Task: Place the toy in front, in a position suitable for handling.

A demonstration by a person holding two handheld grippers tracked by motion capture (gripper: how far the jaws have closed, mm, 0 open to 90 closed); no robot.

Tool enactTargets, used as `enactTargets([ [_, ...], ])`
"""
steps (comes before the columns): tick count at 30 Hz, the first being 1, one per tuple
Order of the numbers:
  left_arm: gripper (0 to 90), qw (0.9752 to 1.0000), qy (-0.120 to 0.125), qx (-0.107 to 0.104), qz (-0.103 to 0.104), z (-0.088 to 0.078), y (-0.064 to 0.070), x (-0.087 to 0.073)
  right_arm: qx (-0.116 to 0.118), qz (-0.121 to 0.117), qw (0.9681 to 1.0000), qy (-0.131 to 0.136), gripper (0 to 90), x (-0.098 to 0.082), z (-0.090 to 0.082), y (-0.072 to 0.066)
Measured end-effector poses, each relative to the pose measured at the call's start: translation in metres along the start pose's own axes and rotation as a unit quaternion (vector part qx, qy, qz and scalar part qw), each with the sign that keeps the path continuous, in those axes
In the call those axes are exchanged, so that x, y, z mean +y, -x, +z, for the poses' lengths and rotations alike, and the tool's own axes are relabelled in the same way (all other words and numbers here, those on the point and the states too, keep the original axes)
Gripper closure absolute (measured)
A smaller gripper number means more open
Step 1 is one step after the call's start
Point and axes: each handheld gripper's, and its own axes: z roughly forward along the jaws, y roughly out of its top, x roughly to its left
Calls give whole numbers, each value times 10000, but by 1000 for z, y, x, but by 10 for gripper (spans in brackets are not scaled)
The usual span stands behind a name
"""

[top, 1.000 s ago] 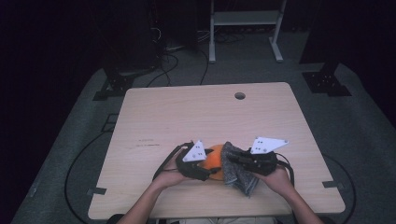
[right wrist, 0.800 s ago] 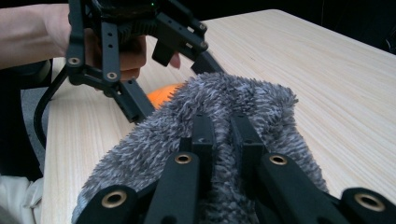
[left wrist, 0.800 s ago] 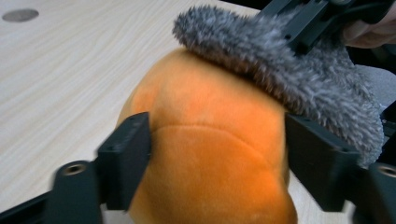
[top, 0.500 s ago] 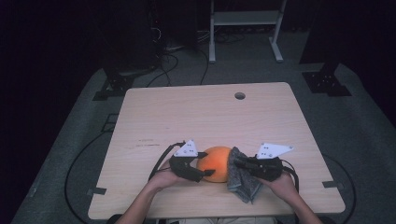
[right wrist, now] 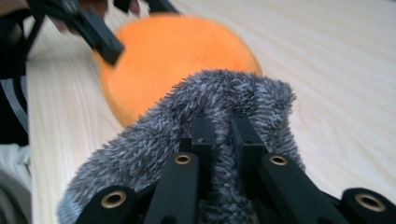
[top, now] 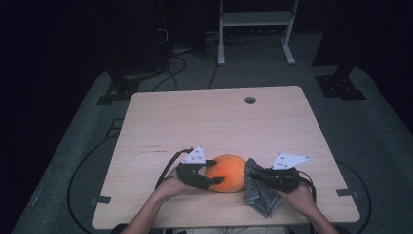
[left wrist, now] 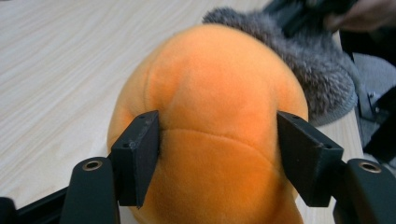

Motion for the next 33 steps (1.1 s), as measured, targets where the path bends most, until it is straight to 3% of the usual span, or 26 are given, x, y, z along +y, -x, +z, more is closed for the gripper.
enactTargets([
  [2, 332, 10000, -27, -21, 38, -1, 0, 0, 34, -117, 9999, 121, 813, 7, 0, -5],
  [3, 293, 10000, 12, -78, 37, -5, 1, 1, 51, -215, 9996, 150, 813, 11, 2, -9],
  [5, 179, 9998, 218, -1, -48, -9, -1, 4, 56, -344, 9992, 175, 813, 17, 6, -13],
  [6, 168, 9993, 350, 55, -128, -10, -3, 5, 85, -373, 9991, 206, 813, 19, 6, -14],
  [9, 235, 9992, 283, 157, -224, -4, -5, 2, 59, -413, 9989, 230, 813, 24, 10, -15],
  [11, 252, 9992, 228, 150, -307, -4, -8, 1, 100, -252, 9992, 284, 812, 21, 12, -10],
  [12, 256, 9991, 203, 160, -329, -4, -9, 0, 147, -44, 9994, 297, 813, 17, 14, -4],
  [14, 257, 9991, 200, 158, -337, -3, -9, -1, 119, 124, 9997, 178, 813, 8, 16, 2],
  [16, 257, 9993, 213, 146, -258, -3, -7, -2, 55, 207, 9997, 80, 813, 2, 15, 5],
  [19, 265, 9997, 156, 63, -187, -5, -5, -5, -112, 138, 9997, -174, 812, -3, 10, 4],
  [23, 285, 10000, 19, -58, -45, -3, 0, -5, 160, 240, 9992, 286, 812, 8, 3, 2],
  [25, 287, 9999, -103, -129, 44, -3, 2, -4, 315, 118, 9984, 454, 810, 20, 5, -4],
  [28, 247, 9996, -90, -256, 82, -9, 1, -2, 334, -96, 9989, 321, 811, 26, 17, -10],
  [30, 173, 9994, 135, -303, 63, -14, -2, 2, 436, -97, 9987, 234, 811, 23, 21, -10],
  [31, 143, 9995, 255, -211, -12, -14, -3, 3, 456, -128, 9986, 222, 811, 22, 20, -11],
  [32, 115, 9998, 181, 1, -69, -11, -6, 5, 500, -128, 9984, 235, 811, 21, 19, -11],
  [33, 95, 9999, 54, 22, -105, -7, -7, 5, 572, -142, 9979, 263, 810, 20, 18, -12],
])
